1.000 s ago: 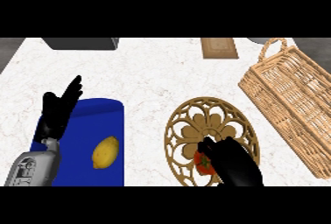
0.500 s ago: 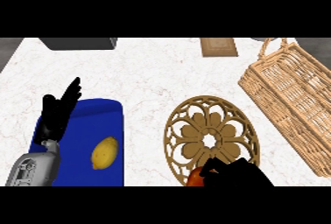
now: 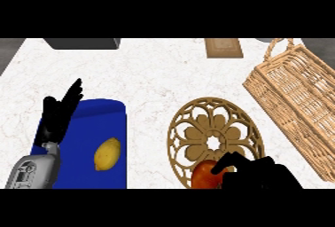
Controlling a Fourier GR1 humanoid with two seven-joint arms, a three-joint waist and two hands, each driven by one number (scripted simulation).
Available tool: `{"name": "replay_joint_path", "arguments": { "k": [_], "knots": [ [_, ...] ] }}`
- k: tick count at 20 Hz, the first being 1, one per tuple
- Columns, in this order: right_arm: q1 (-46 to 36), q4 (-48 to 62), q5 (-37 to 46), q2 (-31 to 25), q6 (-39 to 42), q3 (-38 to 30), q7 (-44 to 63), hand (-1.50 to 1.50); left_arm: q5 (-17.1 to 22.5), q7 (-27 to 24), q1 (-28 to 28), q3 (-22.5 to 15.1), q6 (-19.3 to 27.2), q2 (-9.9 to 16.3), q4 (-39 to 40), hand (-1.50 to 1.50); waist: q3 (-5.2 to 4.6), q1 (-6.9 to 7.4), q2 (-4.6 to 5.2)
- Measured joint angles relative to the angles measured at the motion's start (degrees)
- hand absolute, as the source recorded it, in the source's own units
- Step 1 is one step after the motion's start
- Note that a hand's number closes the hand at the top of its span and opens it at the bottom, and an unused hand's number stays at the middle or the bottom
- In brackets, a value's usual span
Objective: Pick the tomato from the placemat and place it in the basket
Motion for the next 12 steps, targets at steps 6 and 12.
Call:
{"name": "replay_joint_path", "arguments": {
  "k": [6,12],
  "knots": [
    [-10.8,0.1,-1.4,0.0,-0.1,-2.9,10.7,1.50,0.0,-0.2,0.0,-0.2,-0.3,-0.2,0.3,0.00,-0.03,0.17,0.08],
    [-25.5,0.8,-2.6,-0.1,5.9,-11.3,20.8,1.50,-0.3,0.3,-0.4,-0.3,0.2,-0.4,0.3,0.00,-0.05,0.17,-0.12]
  ]
}}
